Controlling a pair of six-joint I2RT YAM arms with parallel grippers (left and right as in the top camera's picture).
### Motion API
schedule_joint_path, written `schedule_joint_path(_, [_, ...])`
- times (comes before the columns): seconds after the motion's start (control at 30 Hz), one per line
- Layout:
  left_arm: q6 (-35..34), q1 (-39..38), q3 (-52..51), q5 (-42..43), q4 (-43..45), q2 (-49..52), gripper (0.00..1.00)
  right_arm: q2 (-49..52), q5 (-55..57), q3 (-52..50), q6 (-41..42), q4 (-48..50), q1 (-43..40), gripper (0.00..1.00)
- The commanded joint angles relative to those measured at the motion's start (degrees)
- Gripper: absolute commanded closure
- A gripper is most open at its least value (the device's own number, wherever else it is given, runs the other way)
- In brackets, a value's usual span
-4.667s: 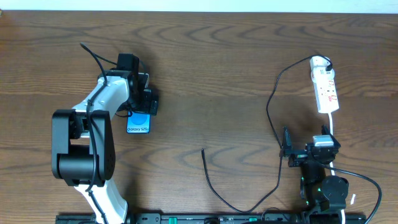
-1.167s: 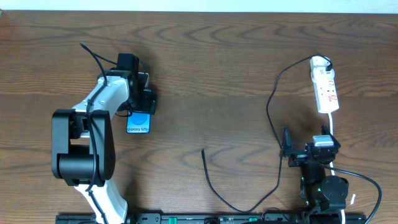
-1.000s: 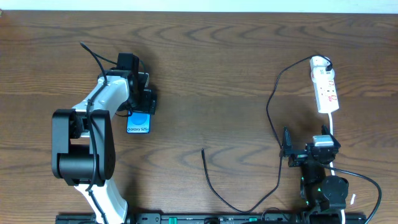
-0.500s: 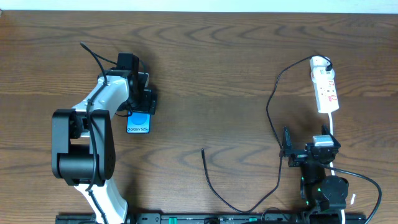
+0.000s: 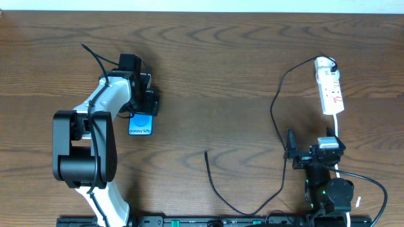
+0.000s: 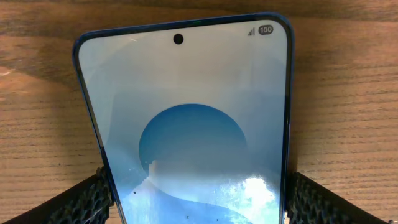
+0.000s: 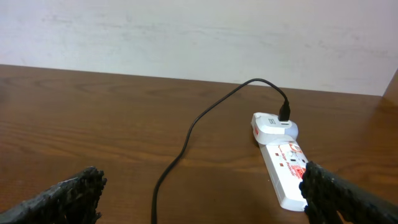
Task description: Plug charger to phone and switch on socket
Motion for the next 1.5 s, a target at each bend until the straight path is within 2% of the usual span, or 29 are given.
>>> schedule_joint_path(0.0, [0.55,0.07,-1.77,-1.81,-0.9,4.28,0.13,-0.31,0.42,-0.09,-0.7,-0.26,0.48,0.01])
schedule_joint_path(0.67, [0.55,0.07,-1.77,-1.81,-0.9,4.28,0.13,-0.31,0.42,-0.09,-0.7,-0.26,0.48,0.01])
schedule_joint_path(0.8, [0.55,0.07,-1.77,-1.81,-0.9,4.28,0.15,-0.31,0.42,-0.09,-0.7,-0.26,0.48,0.01])
schedule_joint_path(0.83, [0.55,0.07,-1.77,-1.81,-0.9,4.28,0.18,-0.31,0.42,-0.09,-0.7,-0.26,0.48,0.01])
schedule_joint_path(0.87, [0.55,0.07,-1.77,-1.81,-0.9,4.28,0.24,-0.31,0.42,-0.09,-0.7,-0.26,0.48,0.01])
schedule_joint_path(0.93, [0.55,0.07,-1.77,-1.81,-0.9,4.28,0.25,-0.31,0.42,-0.09,-0.7,-0.26,0.48,0.01])
schedule_joint_path(0.97, [0.55,0.07,-1.77,-1.81,-0.87,4.28,0.25,-0.31,0.42,-0.09,-0.7,-0.26,0.48,0.01])
schedule_joint_path(1.03, [0.55,0.07,-1.77,-1.81,-0.9,4.28,0.16,-0.31,0.42,-0.09,-0.7,-0.26,0.48,0.01])
schedule_joint_path(1.2, [0.55,0.07,-1.77,-1.81,-0.87,4.28,0.09,-0.31,0.42,-0.09,-0.7,-0.26,0.48,0.01])
schedule_joint_path(1.47, [0.55,0.07,-1.77,-1.81,-0.9,4.28,0.08,-0.31,0.42,-0.09,-0.7,-0.26,0.48,0.01])
